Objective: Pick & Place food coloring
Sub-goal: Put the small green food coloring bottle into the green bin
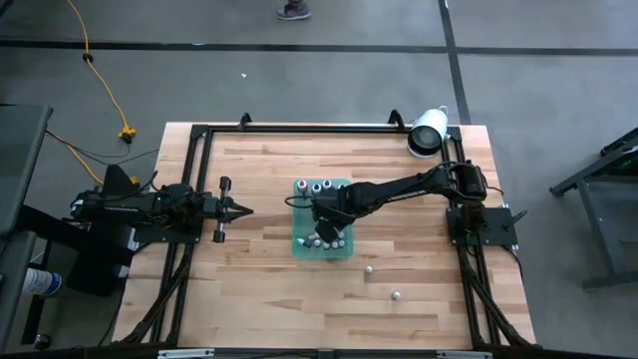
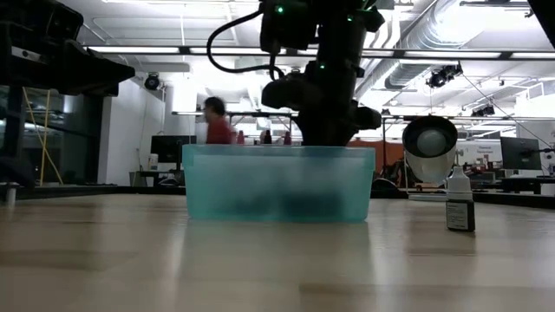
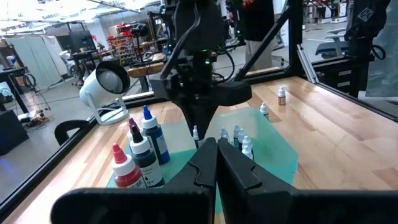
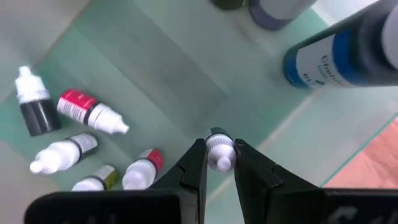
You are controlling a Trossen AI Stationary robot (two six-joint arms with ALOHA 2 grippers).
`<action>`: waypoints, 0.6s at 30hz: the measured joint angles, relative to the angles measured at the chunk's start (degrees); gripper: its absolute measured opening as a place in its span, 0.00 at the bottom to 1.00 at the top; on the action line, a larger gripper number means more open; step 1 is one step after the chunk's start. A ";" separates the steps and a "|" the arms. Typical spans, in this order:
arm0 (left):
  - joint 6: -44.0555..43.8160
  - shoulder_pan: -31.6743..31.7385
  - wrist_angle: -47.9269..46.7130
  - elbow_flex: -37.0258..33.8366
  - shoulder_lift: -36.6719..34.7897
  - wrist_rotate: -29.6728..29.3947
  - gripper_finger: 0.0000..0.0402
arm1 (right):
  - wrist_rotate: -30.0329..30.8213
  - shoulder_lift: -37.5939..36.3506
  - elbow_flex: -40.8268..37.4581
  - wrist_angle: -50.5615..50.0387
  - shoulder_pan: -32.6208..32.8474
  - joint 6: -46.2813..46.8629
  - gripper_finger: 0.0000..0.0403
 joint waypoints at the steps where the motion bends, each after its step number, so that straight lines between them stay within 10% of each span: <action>1: 0.00 0.00 0.02 0.00 0.00 0.00 0.00 | 0.53 0.00 0.00 0.04 0.00 0.29 0.13; 18: -0.02 0.01 0.02 0.00 0.00 0.00 0.00 | 2.31 0.97 0.02 1.17 0.98 6.06 0.13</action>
